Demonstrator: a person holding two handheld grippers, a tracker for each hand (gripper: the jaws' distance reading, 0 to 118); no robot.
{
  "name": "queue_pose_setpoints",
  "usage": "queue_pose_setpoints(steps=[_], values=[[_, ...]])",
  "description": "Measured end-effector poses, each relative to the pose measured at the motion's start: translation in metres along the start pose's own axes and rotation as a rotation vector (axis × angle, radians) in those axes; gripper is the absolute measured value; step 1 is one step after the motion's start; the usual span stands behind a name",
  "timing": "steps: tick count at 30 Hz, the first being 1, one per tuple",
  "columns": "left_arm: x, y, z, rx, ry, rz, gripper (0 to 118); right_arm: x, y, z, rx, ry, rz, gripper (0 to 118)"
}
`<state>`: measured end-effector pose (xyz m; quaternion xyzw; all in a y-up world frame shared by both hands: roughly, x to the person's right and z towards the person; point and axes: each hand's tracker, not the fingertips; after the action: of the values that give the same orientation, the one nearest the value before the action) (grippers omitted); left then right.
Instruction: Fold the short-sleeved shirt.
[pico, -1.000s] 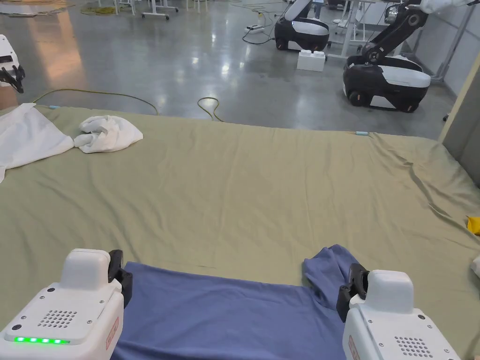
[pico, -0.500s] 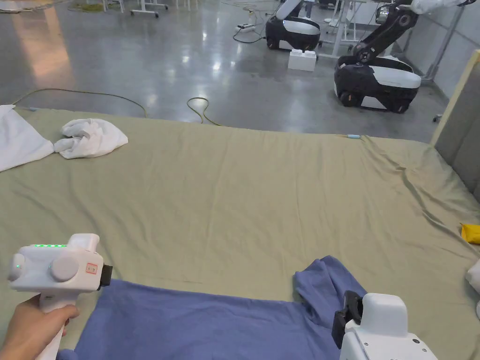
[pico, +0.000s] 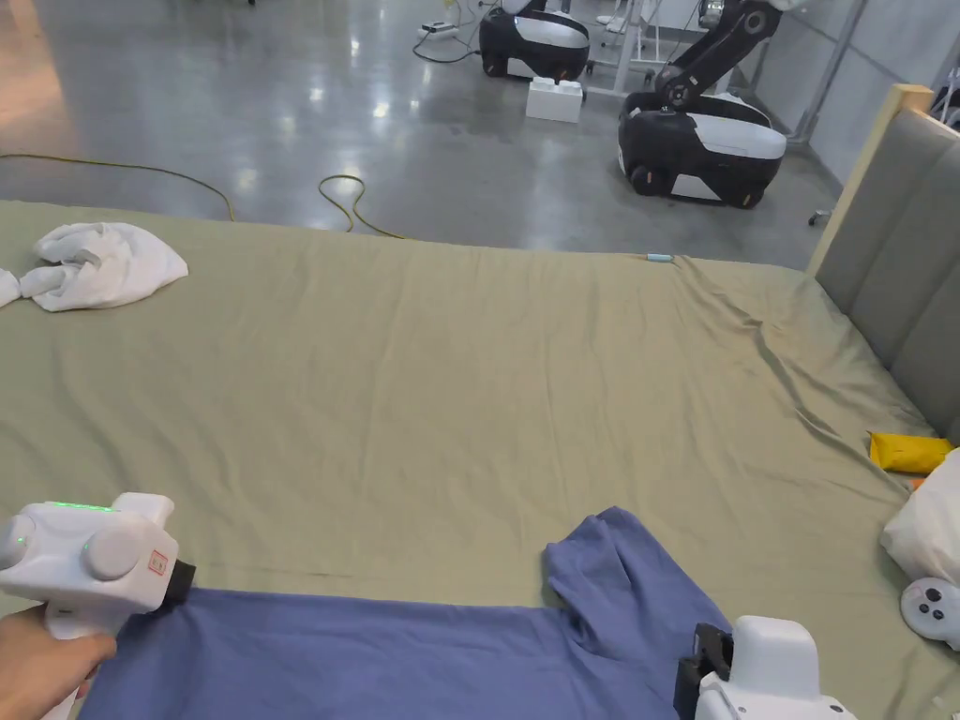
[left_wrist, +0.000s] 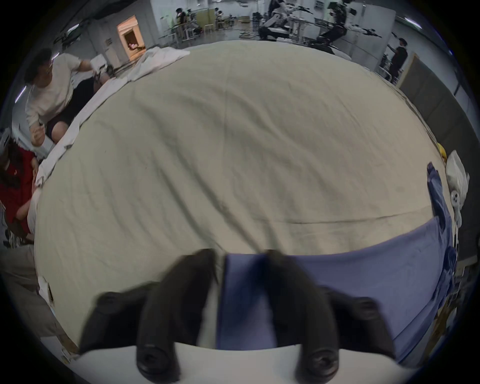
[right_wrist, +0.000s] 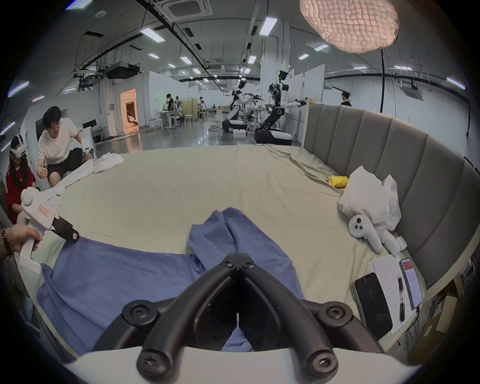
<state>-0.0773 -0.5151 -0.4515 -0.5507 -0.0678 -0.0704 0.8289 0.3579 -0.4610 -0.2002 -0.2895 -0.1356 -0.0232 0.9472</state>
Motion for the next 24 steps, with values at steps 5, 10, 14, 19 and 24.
queue_pose_setpoints(steps=[5,10,14,19,24], values=[[0.002,-0.01,0.023,0.068,-0.042,0.033,6,0.023,0.015,-0.034,-0.115,0.023,-0.061,0],[0.0,-0.028,0.06,0.176,-0.057,0.042,6,0.055,0.041,-0.097,-0.261,0.015,-0.039,62],[0.001,-0.042,0.083,0.233,-0.064,0.047,6,0.068,0.051,-0.156,-0.43,0.054,0.011,76],[-0.002,-0.052,0.086,0.263,-0.058,0.045,6,0.072,0.045,-0.203,-0.585,0.089,-0.036,75],[-0.01,-0.059,0.077,0.262,-0.063,0.079,6,0.067,0.044,-0.215,-0.619,0.07,-0.005,62]])
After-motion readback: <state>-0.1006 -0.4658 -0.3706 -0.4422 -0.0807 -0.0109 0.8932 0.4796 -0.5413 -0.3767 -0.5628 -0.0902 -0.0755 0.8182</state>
